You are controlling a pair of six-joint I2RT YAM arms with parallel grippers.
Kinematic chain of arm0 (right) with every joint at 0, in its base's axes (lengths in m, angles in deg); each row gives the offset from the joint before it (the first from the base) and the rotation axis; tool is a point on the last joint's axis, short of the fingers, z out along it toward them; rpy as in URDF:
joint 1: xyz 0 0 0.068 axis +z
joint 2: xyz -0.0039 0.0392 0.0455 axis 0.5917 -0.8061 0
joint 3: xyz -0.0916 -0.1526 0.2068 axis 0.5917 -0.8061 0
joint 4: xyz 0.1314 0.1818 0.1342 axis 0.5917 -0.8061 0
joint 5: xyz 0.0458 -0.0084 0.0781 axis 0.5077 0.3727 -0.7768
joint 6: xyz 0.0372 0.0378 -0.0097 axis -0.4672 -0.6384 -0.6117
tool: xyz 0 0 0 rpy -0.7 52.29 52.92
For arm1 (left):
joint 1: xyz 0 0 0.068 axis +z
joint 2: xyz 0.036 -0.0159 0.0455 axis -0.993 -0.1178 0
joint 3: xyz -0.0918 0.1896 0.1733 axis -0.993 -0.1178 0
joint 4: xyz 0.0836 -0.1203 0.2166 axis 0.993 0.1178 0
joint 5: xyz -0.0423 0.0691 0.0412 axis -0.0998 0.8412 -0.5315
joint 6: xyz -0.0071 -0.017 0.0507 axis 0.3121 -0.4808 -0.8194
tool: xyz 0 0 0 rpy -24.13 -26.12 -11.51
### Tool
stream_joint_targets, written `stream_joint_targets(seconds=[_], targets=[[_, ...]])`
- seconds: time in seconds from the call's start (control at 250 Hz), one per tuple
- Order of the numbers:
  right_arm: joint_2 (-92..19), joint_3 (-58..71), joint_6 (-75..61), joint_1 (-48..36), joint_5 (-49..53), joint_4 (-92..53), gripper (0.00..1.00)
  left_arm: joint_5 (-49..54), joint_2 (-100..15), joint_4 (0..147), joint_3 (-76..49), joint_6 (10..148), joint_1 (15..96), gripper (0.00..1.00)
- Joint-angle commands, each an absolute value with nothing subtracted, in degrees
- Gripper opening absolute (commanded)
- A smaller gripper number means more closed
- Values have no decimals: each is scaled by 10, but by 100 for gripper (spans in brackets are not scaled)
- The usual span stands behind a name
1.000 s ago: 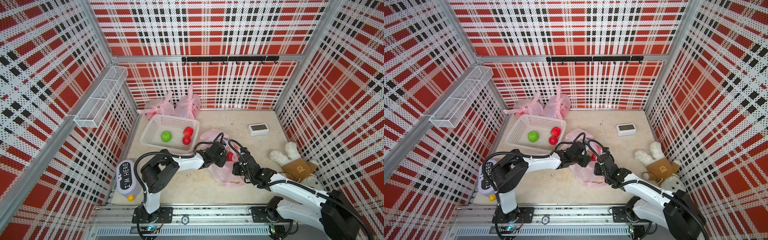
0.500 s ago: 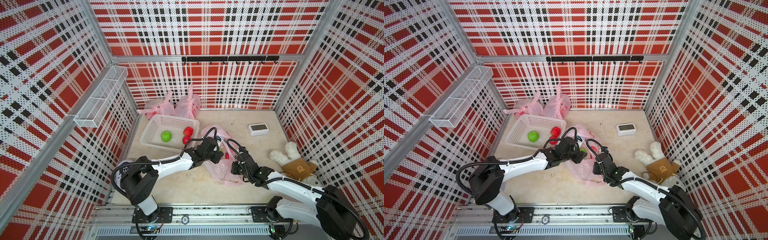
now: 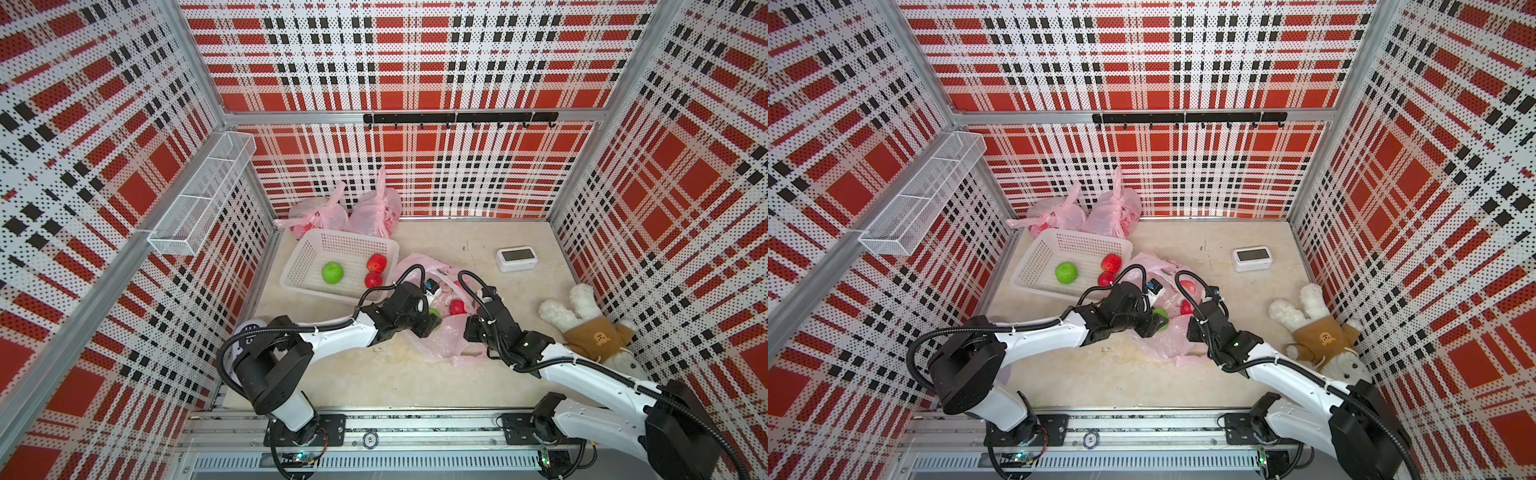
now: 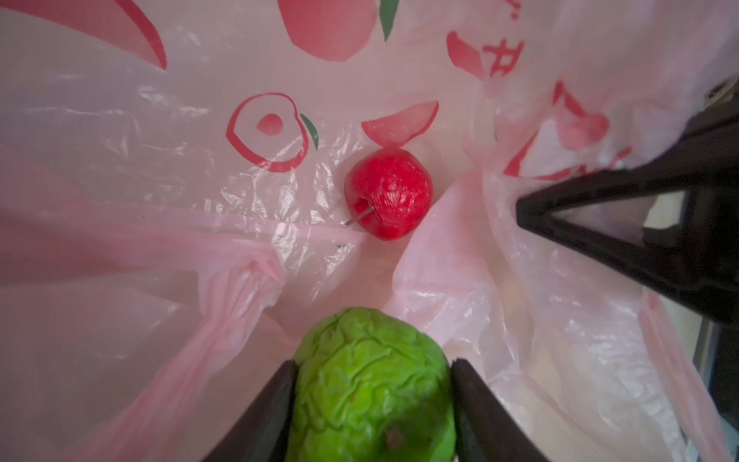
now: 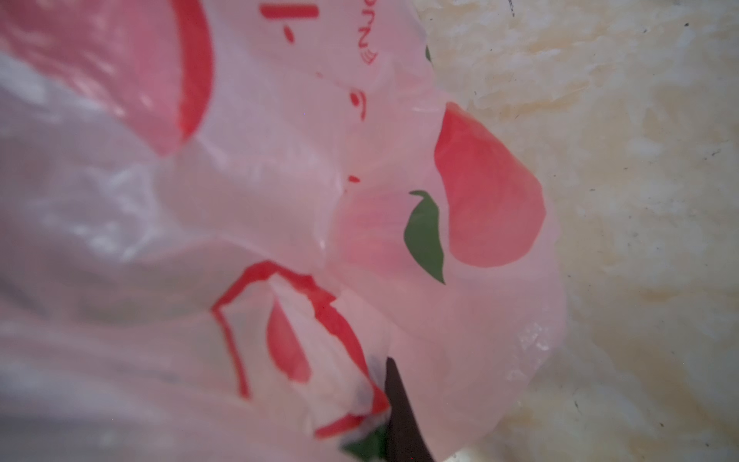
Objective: Untie the knot of a plastic bag & take out the apple
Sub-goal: Pick up the apple from the plastic bag, then place the apple in the basket.
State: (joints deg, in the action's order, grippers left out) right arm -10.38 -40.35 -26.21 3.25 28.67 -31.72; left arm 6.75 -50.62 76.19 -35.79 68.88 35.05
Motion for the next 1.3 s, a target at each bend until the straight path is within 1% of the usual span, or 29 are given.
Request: stream_joint_targets(seconds=[0.0, 0.276, 0.512, 0.72, 0.908, 1.004, 1.068, 1.157, 1.297], targets=[[-93, -390, -255, 22, 300, -322, 0, 45, -477, 745, -371, 662, 350, 56], [-103, -401, -256, 20, 302, -316, 0, 33, -400, 772, -368, 631, 346, 56], [-118, -396, -252, 19, 296, -307, 0, 31, -348, 839, -312, 610, 344, 55], [-129, -390, -244, 18, 295, -303, 0, 74, -297, 882, -286, 570, 364, 54], [-128, -393, -244, 18, 293, -305, 0, 69, -244, 882, -293, 568, 422, 54], [-123, -399, -244, 18, 295, -301, 0, 86, -235, 872, -308, 583, 471, 55], [-123, -405, -244, 17, 293, -290, 0, 79, -249, 858, -323, 618, 523, 55], [-126, -396, -244, 17, 287, -299, 0, 43, -283, 838, -336, 683, 599, 54], [-119, -394, -245, 17, 281, -313, 0, 47, -346, 837, -331, 748, 676, 54]])
